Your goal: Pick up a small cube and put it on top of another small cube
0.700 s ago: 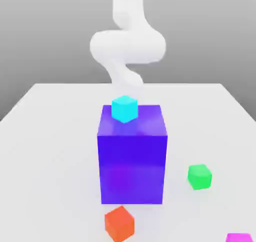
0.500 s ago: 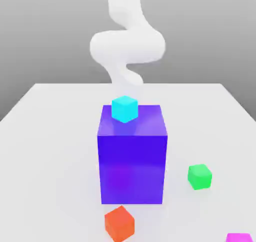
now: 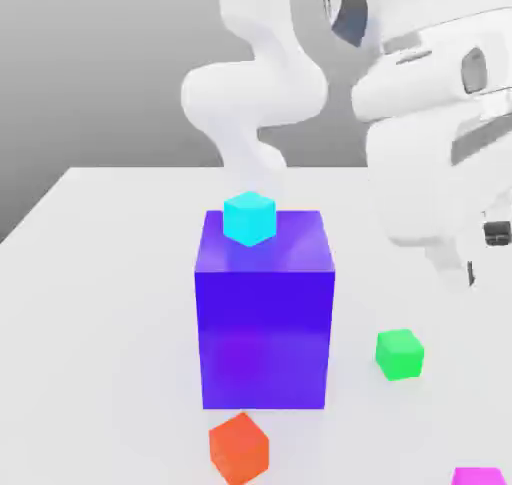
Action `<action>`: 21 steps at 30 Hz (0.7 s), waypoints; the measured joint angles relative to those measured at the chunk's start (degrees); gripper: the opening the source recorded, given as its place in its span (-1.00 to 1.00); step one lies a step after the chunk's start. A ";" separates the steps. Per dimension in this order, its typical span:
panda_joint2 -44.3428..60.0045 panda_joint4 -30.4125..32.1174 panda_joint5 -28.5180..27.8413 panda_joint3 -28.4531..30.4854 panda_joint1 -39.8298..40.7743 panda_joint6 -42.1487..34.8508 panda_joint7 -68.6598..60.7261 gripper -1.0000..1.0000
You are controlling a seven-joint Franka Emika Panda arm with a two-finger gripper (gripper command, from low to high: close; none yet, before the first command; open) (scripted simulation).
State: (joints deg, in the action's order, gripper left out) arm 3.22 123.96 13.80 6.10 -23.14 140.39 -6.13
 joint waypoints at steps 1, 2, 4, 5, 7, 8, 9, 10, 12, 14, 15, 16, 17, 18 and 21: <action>1.96 -0.30 -0.17 -0.34 -0.20 0.47 -1.67 0.00; 3.91 -0.58 -0.43 -0.67 -0.46 0.97 -3.30 0.00; 7.73 -1.14 -1.35 -1.37 -0.93 2.01 -6.28 0.00; 9.61 -1.42 -2.02 -1.74 -1.20 2.55 -7.63 0.00; 13.31 -1.95 -3.74 -2.39 -1.86 3.65 -10.07 0.00; 15.12 -2.21 -4.78 -2.64 -2.25 4.21 -11.18 0.00; 16.91 -2.47 -5.93 -2.82 -2.67 4.77 -12.21 0.00; 18.68 -2.74 -7.16 -2.92 -3.16 5.32 -13.18 0.00; 22.16 -3.28 -9.81 -2.91 -4.23 6.45 -14.92 0.00; 26.17 -4.14 -10.55 -3.01 -4.58 9.00 -15.70 0.00; 28.29 -4.62 -10.56 -3.15 -4.52 10.53 -15.90 0.00; 30.43 -5.11 -10.58 -3.40 -4.33 12.08 -15.97 0.00; 31.65 -5.39 -10.50 -3.51 -4.25 13.01 -16.08 -1.00; 31.65 -5.39 -10.50 -3.51 -4.25 13.01 -16.08 -1.00; 31.65 -5.39 -10.48 -3.51 -4.25 12.91 -16.09 -1.00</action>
State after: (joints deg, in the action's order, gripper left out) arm 34.86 118.57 3.32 2.59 -27.39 153.31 -22.23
